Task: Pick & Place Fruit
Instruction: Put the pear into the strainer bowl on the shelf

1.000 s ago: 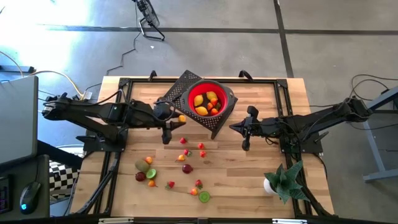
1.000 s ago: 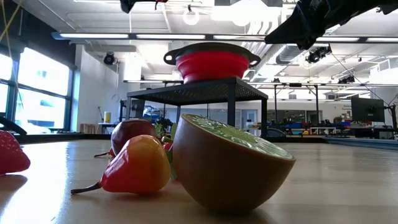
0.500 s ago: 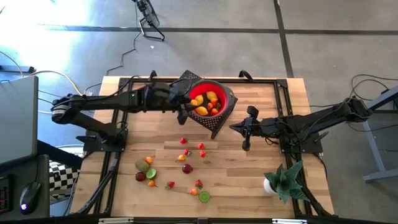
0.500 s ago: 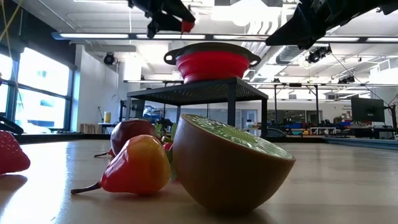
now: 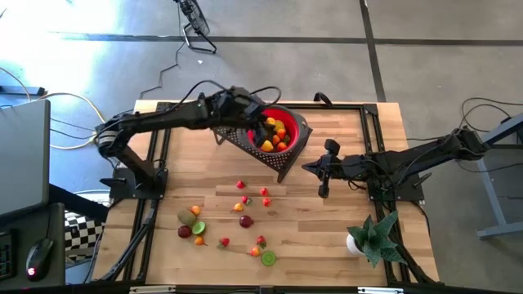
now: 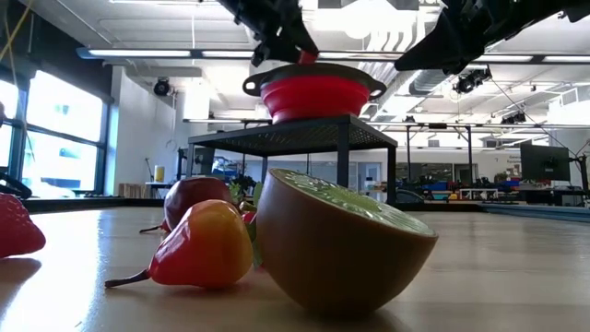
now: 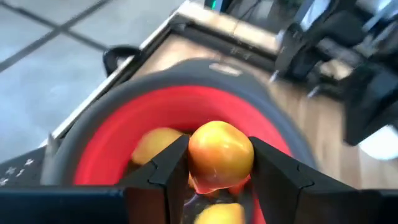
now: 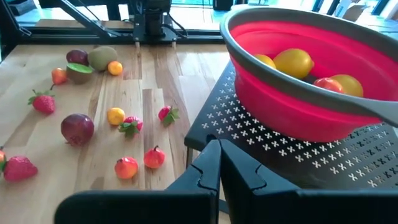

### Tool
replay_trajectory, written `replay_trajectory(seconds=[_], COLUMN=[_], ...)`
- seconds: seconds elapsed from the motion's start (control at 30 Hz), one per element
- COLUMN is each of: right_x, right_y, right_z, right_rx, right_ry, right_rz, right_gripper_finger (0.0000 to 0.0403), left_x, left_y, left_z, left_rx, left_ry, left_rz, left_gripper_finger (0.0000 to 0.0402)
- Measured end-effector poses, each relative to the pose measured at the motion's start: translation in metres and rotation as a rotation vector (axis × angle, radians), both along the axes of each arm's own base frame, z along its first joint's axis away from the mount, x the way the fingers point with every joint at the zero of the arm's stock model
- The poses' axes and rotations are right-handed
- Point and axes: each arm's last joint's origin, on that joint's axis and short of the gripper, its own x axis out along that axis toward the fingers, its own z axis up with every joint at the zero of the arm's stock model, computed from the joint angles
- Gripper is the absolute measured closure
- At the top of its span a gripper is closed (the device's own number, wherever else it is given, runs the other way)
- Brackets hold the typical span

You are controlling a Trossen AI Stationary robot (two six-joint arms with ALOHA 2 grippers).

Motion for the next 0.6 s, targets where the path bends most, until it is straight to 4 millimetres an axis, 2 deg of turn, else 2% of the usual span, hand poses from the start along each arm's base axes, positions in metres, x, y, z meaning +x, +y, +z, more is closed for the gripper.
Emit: replay_trajectory(seconds=[0.27, 0.4, 0.6], right_x=[-0.001, -0.001, -0.001], right_y=[0.000, 0.000, 0.000], right_z=[-0.001, -0.001, -0.001], right_rx=[0.002, -0.002, -0.003], right_ry=[0.015, 0.016, 0.016], right_rz=[-0.004, -0.007, -0.008], right_gripper_finger=[0.0401, 0.0401, 0.0401], left_x=[0.012, 0.017, 0.023], left_y=[0.033, 0.040, 0.041], left_z=[-0.012, -0.021, -0.032], left_rx=[-0.032, -0.038, -0.049], left_ry=[0.127, 0.151, 0.179], left_rz=[0.077, 0.088, 0.081], left_gripper_finger=[0.0254, 0.0254, 0.0254])
